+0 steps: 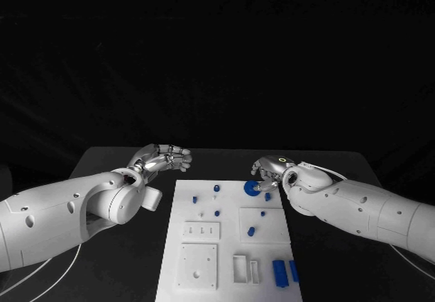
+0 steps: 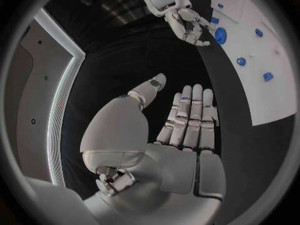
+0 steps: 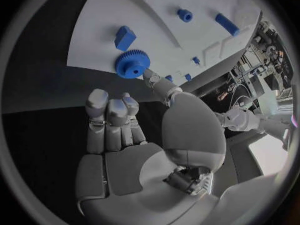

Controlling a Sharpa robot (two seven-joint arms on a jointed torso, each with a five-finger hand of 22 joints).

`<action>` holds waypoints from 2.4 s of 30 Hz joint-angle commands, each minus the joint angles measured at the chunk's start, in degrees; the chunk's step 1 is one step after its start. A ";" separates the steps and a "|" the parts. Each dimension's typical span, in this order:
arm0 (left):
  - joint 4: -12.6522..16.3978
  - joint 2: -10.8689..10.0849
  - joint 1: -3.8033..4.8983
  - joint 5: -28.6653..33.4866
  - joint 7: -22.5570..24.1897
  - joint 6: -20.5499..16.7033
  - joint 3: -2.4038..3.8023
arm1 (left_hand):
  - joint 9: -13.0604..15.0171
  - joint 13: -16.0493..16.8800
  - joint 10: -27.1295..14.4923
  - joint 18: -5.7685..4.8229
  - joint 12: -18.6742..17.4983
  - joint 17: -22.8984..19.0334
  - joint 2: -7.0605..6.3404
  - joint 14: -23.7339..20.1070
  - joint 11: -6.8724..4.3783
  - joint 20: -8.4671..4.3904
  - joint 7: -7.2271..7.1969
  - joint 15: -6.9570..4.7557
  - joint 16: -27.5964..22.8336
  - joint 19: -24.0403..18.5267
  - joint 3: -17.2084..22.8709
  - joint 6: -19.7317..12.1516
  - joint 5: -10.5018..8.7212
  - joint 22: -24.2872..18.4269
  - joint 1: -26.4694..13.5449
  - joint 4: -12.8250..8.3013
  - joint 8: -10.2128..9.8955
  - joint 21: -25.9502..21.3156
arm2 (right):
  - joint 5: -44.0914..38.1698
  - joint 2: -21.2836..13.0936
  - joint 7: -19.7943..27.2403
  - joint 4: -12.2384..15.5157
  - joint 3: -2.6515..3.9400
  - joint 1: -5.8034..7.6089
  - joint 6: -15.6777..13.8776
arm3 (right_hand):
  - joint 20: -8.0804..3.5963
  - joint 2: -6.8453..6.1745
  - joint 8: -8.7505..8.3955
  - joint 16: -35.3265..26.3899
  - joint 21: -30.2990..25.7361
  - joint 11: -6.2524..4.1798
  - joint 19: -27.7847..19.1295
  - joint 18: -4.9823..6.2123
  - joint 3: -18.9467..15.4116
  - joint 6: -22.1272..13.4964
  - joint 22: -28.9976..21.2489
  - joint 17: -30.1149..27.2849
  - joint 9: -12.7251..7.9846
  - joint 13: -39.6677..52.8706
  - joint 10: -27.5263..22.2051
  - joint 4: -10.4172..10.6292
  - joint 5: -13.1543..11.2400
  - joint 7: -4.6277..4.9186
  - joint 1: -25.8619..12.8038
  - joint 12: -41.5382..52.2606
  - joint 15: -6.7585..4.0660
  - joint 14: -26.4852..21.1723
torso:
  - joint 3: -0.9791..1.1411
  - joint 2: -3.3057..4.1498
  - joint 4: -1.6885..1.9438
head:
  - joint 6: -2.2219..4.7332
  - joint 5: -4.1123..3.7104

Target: Assemble the parts on the task board

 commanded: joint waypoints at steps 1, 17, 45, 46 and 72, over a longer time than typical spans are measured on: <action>0.09 0.12 0.05 0.14 0.49 0.94 0.04 | -0.09 0.07 0.11 1.10 -0.39 -0.05 -0.05 -0.11 0.37 0.18 0.44 0.11 -0.17 -0.21 0.06 0.48 0.02 1.24 -0.71 -0.35 -0.39 0.25 | -0.84 0.35 0.82 -0.40 -0.03 -0.25 2.25 | -0.16 0.15 -0.25 0.39 0.30 0.20 -0.48 3.97 -0.24 -0.48 1.41 0.17 -0.08 0.21 -0.42 -0.08 0.08 -0.06 -0.42 0.48 -0.11 -0.24 | -0.08 0.01 0.00 | -0.24 0.08; 0.01 0.14 0.05 0.14 0.47 0.94 0.04 | -0.10 0.08 0.11 1.11 -0.45 -0.06 -0.02 -0.13 0.38 0.19 0.44 0.12 -0.17 -0.23 0.09 0.48 0.00 1.24 -0.75 -0.39 -0.41 0.26 | -0.83 1.49 0.86 -1.77 -0.13 -1.14 3.24 | -0.21 1.10 0.09 0.50 1.01 0.09 -0.75 3.97 0.07 0.04 1.35 0.86 0.07 0.85 -0.15 -0.14 0.20 -0.18 -0.54 1.02 -0.20 -0.28 | -0.04 0.00 -0.11 | -0.67 0.28; 0.01 0.17 0.05 0.14 0.30 1.35 0.04 | -0.12 0.09 0.13 1.11 -0.51 -0.08 -0.01 -0.15 0.39 0.20 0.44 0.13 -0.17 -0.25 0.11 0.48 -0.02 1.24 -0.82 -0.42 -0.43 0.27 | -3.15 2.81 -0.25 -3.47 -0.84 -1.95 5.46 | -0.17 2.99 1.42 -0.01 2.32 -0.21 -1.38 3.97 4.96 2.75 1.23 2.37 0.49 1.52 0.29 1.99 -2.35 -0.49 -0.89 1.17 -0.48 -0.10 | -0.02 0.01 -0.18 | -0.86 0.71; -0.01 0.19 0.05 0.14 0.30 1.34 0.04 | -0.12 0.09 0.13 1.11 -0.51 -0.08 -0.01 -0.14 0.39 0.20 0.44 0.13 -0.16 -0.25 0.11 0.48 -0.02 1.24 -0.82 -0.43 -0.43 0.27 | -3.68 2.90 -0.37 -3.52 -0.93 -1.97 5.43 | -0.18 2.86 1.43 -0.01 2.37 -0.19 -1.37 3.97 4.98 2.79 1.24 2.41 0.49 1.51 0.27 1.97 -2.35 -0.48 -0.93 1.14 -0.47 -0.09 | -0.02 0.00 -0.18 | -0.88 0.69; 0.03 0.03 0.05 0.14 0.28 1.30 0.04 | -0.13 0.12 0.17 1.13 -0.59 -0.09 0.02 -0.14 0.38 0.21 0.44 0.13 -0.14 -0.27 0.16 0.50 -0.09 1.24 -0.85 -0.52 -0.45 0.30 | -6.49 3.29 -1.13 -4.10 -1.51 -3.12 4.47 | -0.35 3.04 2.42 -0.05 3.42 -0.62 -1.27 3.97 6.14 4.81 1.23 3.16 0.89 2.35 1.51 1.74 -2.39 -0.96 -0.77 2.00 -0.82 0.12 | 0.03 -0.02 -0.22 | -1.65 0.85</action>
